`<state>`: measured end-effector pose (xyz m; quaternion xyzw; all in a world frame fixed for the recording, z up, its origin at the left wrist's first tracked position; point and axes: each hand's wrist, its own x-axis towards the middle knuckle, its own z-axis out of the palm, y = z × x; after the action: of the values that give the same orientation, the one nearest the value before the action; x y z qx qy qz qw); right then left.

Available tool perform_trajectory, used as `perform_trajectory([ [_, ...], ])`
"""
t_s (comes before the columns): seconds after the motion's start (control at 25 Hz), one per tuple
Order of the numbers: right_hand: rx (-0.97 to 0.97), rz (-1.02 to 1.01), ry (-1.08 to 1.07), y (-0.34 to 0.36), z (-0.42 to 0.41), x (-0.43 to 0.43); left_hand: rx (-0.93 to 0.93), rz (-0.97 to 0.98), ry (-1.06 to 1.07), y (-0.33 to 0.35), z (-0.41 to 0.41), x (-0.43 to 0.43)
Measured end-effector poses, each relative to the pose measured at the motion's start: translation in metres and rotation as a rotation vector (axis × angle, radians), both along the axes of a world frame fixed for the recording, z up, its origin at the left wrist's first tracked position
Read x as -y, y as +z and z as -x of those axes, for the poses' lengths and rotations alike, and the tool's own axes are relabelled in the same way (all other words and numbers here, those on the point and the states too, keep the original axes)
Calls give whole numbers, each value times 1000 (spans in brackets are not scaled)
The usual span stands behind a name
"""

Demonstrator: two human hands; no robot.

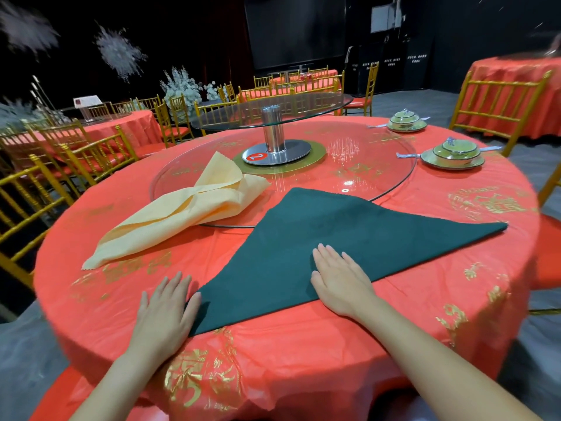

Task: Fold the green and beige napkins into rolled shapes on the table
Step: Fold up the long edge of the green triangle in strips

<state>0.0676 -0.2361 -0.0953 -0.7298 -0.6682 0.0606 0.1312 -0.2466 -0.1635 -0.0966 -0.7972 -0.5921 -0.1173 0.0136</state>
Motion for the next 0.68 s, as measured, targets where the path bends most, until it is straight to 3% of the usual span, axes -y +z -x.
perform_trajectory([
  [0.12, -70, -67, 24, 0, 0, -1, 45, -197, -272, 17, -33, 14],
  [0.28, -133, -152, 146, 9, -19, 10, -23, -156, -566, 27, -95, 47],
  [0.48, 24, -87, 153, 14, -96, 47, -166, -149, -604, 20, -103, 39],
  [0.68, 384, -302, 281, 18, -127, 48, -291, -168, -628, 13, -105, 37],
])
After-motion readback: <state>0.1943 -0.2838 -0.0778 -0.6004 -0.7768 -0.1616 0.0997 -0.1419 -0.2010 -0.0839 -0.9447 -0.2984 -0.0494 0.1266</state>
